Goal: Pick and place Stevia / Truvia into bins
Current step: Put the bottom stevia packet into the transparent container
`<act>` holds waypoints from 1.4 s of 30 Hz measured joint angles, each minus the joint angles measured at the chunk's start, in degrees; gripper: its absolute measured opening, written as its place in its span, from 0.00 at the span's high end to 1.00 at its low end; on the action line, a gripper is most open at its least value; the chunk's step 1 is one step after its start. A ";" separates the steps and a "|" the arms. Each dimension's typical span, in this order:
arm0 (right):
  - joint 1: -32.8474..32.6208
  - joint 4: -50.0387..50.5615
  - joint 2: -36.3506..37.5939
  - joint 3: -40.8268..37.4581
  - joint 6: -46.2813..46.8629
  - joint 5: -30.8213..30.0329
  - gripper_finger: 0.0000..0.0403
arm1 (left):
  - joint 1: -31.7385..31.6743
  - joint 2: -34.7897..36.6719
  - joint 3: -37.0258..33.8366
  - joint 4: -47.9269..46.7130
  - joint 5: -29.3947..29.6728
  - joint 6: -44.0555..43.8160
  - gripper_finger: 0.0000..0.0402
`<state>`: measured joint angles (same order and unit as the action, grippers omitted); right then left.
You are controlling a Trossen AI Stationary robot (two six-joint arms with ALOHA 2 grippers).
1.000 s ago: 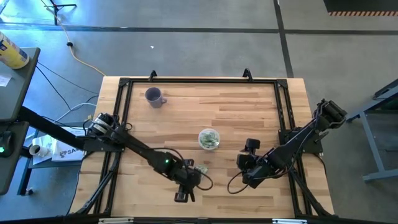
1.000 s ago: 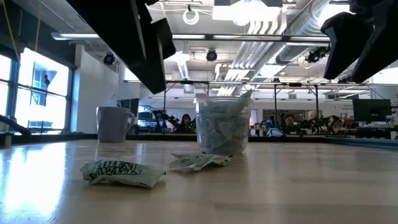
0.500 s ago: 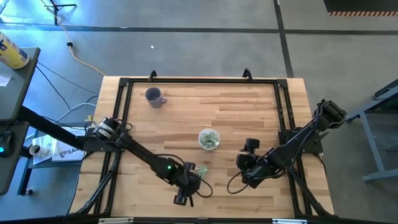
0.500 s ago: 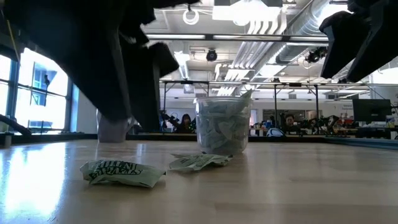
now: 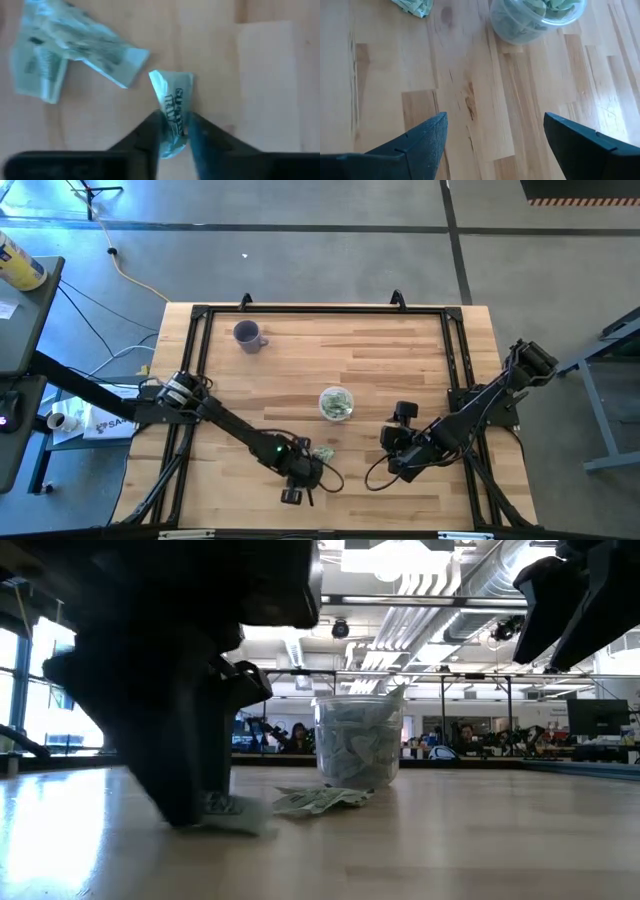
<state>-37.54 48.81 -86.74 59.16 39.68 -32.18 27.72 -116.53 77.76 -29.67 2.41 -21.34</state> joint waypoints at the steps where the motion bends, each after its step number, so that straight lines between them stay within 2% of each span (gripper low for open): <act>1: 0.00 0.13 0.00 0.00 -0.12 -0.12 0.21 | -0.39 -0.02 0.00 -0.12 0.05 0.08 0.72; 4: 0.00 1.06 0.00 0.00 -0.16 -1.88 0.21 | -1.88 -0.01 0.01 -0.60 -0.03 1.24 0.91; 6: 0.00 1.52 0.00 0.00 -0.21 -2.29 0.21 | -3.26 0.72 0.08 -2.49 0.01 1.46 0.95; 10: 0.00 3.11 0.00 0.00 0.18 -2.57 0.21 | -5.81 4.85 1.07 -11.22 0.74 3.61 0.90; 13: 0.01 4.06 0.00 0.00 0.39 -3.74 0.21 | -7.88 11.30 2.31 -14.75 1.23 7.91 0.93; 16: 0.34 4.62 0.00 0.00 1.50 -4.97 0.21 | -12.41 15.90 2.43 -13.04 2.31 12.25 0.95; 19: 1.14 4.73 0.02 0.00 3.60 -5.07 0.21 | -18.20 18.21 2.49 -7.21 3.46 14.62 0.94; 24: 2.78 3.94 0.02 0.00 4.41 -5.11 0.21 | -26.14 15.57 2.46 -0.16 -2.58 18.31 0.94; 29: 4.72 3.33 0.02 0.00 4.87 -4.88 0.21 | -29.17 11.92 2.38 0.41 -3.25 19.45 0.92; 32: 5.74 2.71 0.04 0.00 5.29 -4.84 0.21 | -30.03 9.35 2.38 3.48 -6.32 19.89 0.90; 36: 6.61 2.33 0.04 0.00 5.05 -4.57 0.21 | -29.99 7.82 2.38 3.50 -7.12 19.08 0.90; 39: 6.84 2.35 0.04 0.00 4.87 -4.12 0.21 | -29.18 8.32 2.38 3.34 -7.15 16.49 0.90; 42: 6.84 2.33 0.04 0.00 4.87 -3.29 0.21 | -28.08 11.42 2.39 1.84 -5.53 14.37 0.83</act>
<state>-30.70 51.14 -86.70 59.16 44.56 -35.48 -0.35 -105.11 80.15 -27.83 -3.12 -6.98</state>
